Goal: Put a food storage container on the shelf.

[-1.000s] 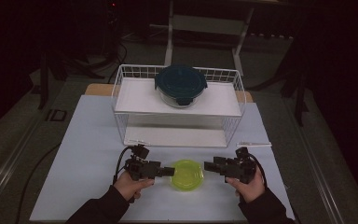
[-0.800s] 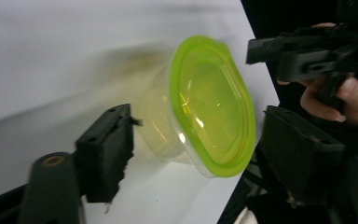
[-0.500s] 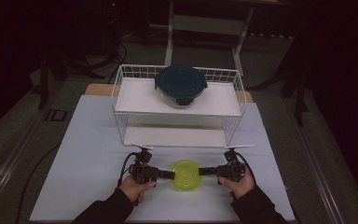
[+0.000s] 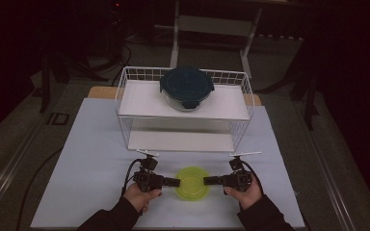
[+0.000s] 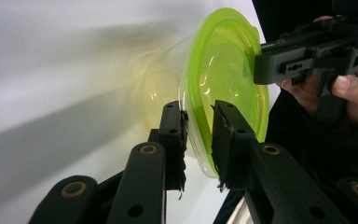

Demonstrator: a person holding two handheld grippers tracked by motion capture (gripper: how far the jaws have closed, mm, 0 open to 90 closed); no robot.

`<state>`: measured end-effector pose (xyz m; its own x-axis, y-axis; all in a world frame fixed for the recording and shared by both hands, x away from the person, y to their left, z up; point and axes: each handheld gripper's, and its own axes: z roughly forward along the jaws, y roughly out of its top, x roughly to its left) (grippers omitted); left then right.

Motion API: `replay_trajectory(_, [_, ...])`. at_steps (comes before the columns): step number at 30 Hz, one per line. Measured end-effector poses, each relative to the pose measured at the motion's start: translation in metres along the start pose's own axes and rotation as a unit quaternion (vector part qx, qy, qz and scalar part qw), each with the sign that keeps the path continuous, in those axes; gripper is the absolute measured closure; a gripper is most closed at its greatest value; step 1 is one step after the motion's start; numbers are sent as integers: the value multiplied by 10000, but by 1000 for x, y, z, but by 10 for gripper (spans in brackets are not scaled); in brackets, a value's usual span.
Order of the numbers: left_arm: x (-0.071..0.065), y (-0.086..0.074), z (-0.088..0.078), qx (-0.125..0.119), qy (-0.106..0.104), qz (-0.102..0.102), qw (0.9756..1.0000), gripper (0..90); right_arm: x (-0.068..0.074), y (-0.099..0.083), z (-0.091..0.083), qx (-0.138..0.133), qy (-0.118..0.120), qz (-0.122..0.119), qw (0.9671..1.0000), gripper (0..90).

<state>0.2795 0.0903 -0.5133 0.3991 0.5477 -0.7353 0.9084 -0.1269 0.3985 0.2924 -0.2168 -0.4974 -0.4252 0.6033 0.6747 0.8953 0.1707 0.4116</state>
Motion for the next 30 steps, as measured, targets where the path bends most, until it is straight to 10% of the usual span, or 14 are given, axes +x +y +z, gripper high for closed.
replay_trajectory(9, [-9,0,-7,-73,33,96,9999,801,16,-3,-6,-168,-328,-282,9989,814])
replay_trajectory(30, [-46,20,-47,-517,-28,581,9970,805,56,17,-37,-624,-266,-737,9950,814])
